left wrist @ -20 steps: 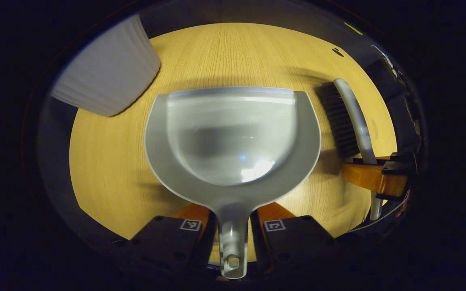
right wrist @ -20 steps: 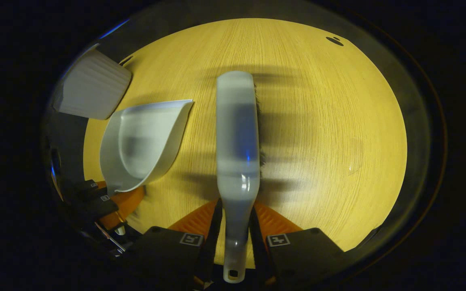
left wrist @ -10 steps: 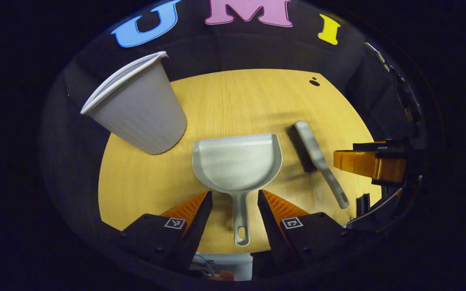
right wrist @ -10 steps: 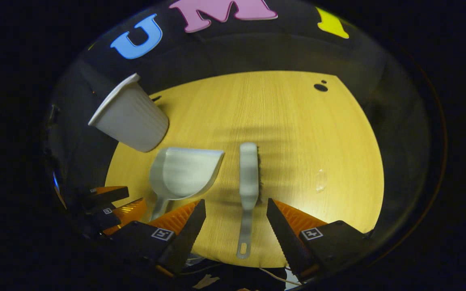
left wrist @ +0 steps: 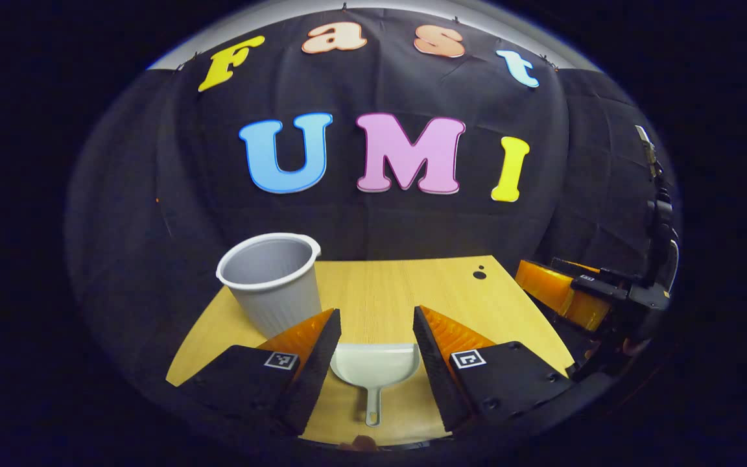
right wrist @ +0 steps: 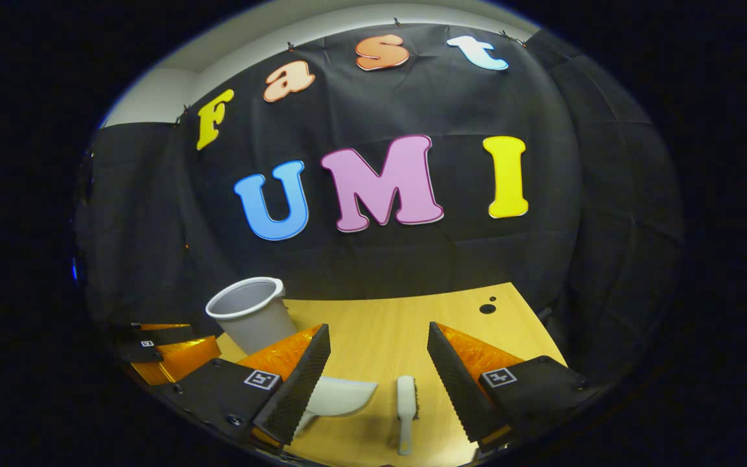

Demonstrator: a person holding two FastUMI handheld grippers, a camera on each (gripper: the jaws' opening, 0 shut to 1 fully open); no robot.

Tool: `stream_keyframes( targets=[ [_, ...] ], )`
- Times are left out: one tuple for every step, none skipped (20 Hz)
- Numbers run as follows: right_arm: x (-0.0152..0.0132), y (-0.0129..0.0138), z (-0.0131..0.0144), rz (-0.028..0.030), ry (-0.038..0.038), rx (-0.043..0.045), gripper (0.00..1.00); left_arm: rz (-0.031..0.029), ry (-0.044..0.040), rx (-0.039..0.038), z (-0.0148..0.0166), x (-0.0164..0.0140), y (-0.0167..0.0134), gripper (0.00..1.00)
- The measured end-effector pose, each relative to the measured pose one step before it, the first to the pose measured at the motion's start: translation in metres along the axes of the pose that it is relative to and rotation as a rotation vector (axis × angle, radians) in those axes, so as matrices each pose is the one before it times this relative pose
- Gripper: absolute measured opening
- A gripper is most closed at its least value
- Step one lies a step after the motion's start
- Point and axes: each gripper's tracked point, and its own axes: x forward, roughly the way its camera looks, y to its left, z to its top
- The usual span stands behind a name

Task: Pick up the small broom and dustpan from the desktop, sweep the trash into the dustpan with the broom, and then empty the trash into the garbage bin.

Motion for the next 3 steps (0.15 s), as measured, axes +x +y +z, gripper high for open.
stream_keyframes(
  targets=[
    [-0.00334, 0.00289, 0.00154, 0.01656, 0.00774, -0.02148, 0.96, -0.00914, -0.03853, -0.00322, 0.01274, -0.00756, 0.00062, 0.69],
    [-0.00179, 0.00579, -0.00028, 0.00768, 0.00869, -0.01903, 0.97, -0.00854, -0.01811, -0.01007, 0.00940, -0.00668, -0.00056, 0.69],
    [-0.00058, 0.00618, 0.00246, 0.00886, -0.00162, -0.00445, 0.97, 0.00090, -0.02066, -0.00807, 0.00876, -0.00750, -0.00145, 0.68]
  ],
)
